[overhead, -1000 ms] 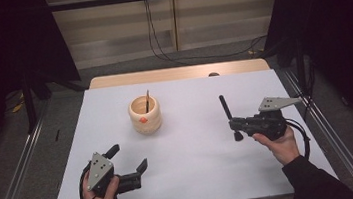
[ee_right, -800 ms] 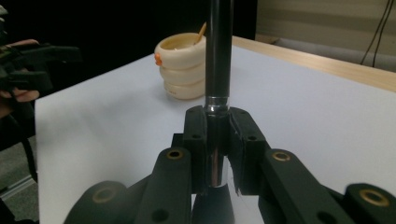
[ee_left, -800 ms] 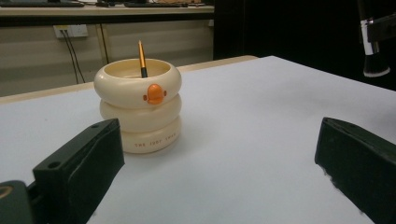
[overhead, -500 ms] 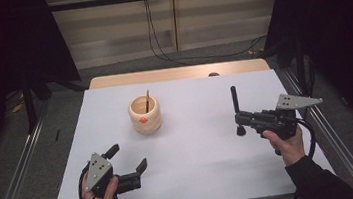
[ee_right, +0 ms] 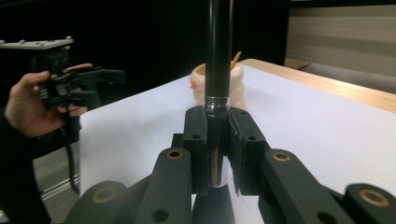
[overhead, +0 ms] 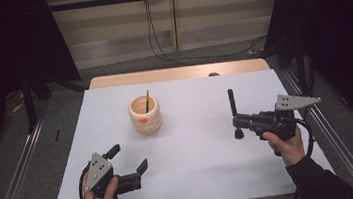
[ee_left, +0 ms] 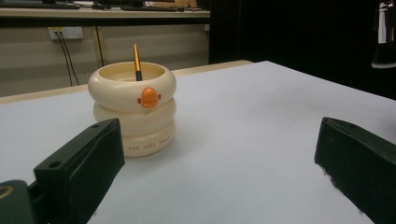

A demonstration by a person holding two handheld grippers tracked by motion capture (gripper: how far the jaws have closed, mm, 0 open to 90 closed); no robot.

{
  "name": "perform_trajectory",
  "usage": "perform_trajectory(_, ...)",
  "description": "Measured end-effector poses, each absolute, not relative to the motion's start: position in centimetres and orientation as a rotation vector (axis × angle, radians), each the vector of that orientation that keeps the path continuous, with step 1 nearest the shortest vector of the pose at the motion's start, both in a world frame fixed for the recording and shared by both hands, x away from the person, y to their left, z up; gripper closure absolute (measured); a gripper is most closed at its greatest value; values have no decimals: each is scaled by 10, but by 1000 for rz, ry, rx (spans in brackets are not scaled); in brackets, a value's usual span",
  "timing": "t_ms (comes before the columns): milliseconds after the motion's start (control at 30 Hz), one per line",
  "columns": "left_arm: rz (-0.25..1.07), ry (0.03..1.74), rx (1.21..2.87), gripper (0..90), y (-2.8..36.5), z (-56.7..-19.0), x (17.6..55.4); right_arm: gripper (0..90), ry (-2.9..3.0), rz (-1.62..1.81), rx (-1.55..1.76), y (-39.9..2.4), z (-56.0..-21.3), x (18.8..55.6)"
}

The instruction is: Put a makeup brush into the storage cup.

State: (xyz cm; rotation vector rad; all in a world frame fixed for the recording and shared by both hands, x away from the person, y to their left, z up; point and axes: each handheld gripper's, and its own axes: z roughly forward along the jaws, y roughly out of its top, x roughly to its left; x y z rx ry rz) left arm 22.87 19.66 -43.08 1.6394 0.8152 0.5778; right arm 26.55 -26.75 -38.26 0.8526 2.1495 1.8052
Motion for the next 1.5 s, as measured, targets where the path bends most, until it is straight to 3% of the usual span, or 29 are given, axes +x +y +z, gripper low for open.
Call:
perform_trajectory(767,565,811,1646,13,194,-432,230,788,2308,1800,670,-228,-368,277)
perform_trajectory(1500,556,796,1656,11,194,-432,231,788,2593,1578,558,-201,-367,292)
